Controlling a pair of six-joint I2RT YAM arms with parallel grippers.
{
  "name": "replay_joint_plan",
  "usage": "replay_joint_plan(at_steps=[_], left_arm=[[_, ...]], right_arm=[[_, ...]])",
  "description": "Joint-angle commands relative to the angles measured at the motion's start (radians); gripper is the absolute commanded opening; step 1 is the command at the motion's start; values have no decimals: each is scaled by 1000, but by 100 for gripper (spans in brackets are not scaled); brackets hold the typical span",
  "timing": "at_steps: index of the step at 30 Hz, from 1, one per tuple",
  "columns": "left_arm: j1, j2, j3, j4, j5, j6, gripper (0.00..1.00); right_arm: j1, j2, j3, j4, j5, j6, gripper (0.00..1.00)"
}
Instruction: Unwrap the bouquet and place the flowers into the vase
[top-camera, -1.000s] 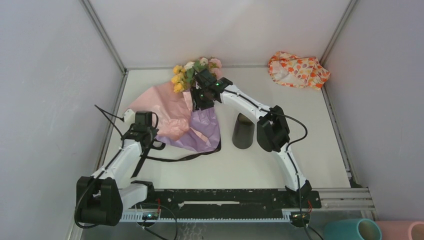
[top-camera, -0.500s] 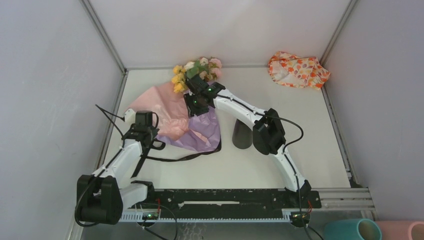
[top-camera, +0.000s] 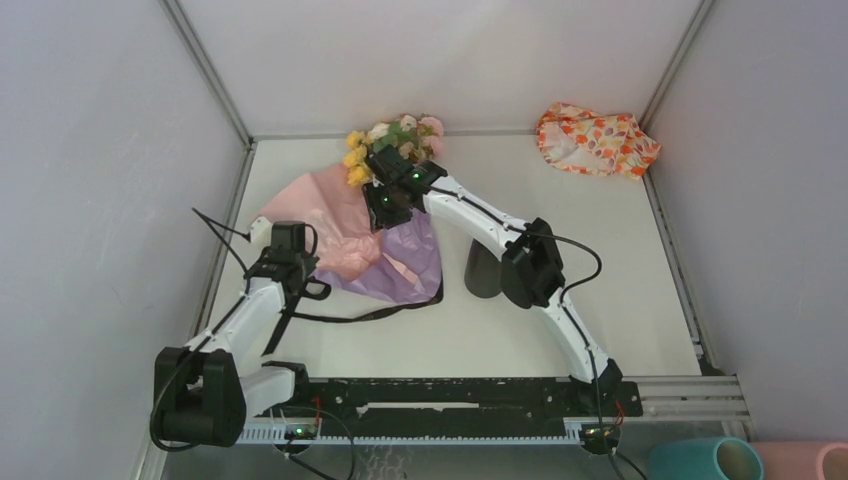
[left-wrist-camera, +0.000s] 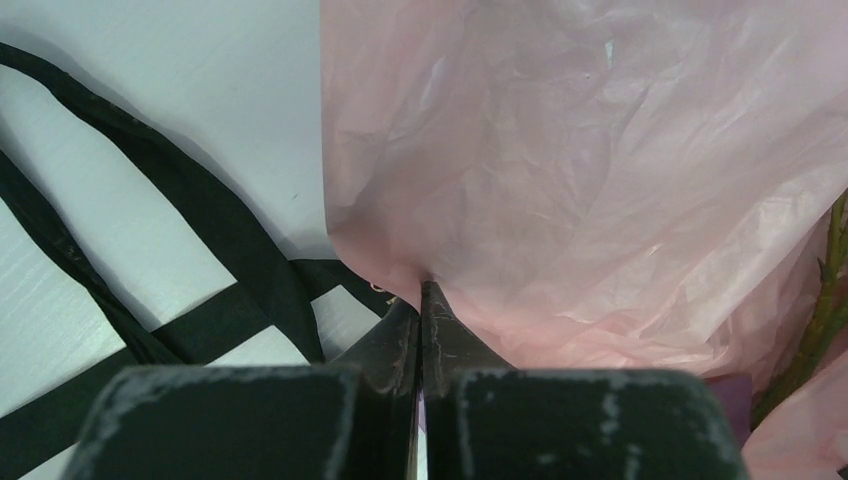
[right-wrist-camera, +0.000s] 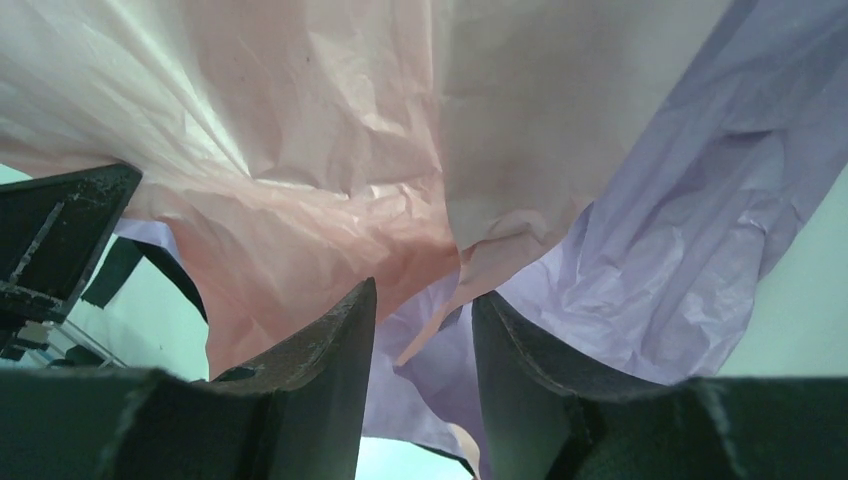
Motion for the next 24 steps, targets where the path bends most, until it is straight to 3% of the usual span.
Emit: replay_joint_plan(at_steps=[1, 5, 9, 19, 24], left_arm=[[-2, 6, -15, 39, 24, 20, 1], [-3, -11, -20, 39, 34, 20, 1], [-4, -31, -17, 34, 42, 23, 1], [-5, -30, -17, 29, 29, 26, 2], [-5, -31, -16, 27, 15, 32, 2]], right_arm=[[-13, 55, 74, -37, 8, 26, 48], [-18, 70, 71, -33, 17, 24, 35], [-33, 64, 70, -40, 55, 25, 0], [-96, -228, -143, 26, 199, -51, 0], [-177, -349, -356, 66, 334, -82, 0]])
